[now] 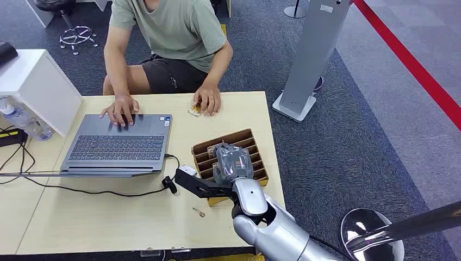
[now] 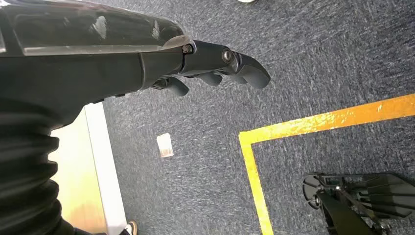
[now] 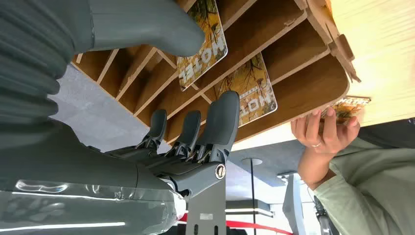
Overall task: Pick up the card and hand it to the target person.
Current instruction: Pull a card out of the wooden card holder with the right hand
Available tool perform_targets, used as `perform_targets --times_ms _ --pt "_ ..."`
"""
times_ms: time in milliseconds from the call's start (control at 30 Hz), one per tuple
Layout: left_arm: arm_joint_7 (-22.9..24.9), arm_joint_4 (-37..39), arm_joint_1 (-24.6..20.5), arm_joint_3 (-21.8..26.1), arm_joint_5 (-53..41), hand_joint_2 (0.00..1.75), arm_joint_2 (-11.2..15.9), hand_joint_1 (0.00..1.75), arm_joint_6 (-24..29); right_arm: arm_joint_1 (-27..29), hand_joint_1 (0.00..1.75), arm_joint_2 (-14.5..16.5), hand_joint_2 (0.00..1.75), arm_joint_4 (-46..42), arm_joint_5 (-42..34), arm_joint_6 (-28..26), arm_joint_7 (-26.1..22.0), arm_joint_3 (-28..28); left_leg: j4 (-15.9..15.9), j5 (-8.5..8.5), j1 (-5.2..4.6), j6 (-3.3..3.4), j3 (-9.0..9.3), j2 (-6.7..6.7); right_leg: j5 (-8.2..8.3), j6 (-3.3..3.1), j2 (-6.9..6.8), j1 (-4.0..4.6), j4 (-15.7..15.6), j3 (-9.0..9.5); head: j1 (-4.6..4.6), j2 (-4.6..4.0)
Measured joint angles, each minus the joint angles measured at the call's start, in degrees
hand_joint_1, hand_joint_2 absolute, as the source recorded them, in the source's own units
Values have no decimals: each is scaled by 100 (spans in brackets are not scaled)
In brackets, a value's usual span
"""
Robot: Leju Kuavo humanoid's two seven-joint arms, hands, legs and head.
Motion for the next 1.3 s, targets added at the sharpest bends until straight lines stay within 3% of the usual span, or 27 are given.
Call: perform_targets --times_ms 500,800,1000,1300 --pt "8 0 0 0 2 175 -5 0 9 -1 84 2 175 220 -4 -38 26 -2 0 0 0 0 0 0 0 0 0 0 0 0 0 0" --pt "15 0 0 0 2 175 -5 0 7 -8 103 2 175 280 -25 -38 45 -2 0 0 0 0 1 0 0 0 0 0 0 0 1 0" --pt "15 0 0 0 1 175 -5 0 6 -8 124 0 175 297 -63 -38 60 -4 0 0 0 0 1 0 0 0 0 0 0 0 -1 0" --pt "15 0 0 0 -19 175 -5 0 -9 -8 127 -4 175 301 -84 -38 107 -9 0 0 0 0 2 0 0 0 0 0 0 0 -2 0"
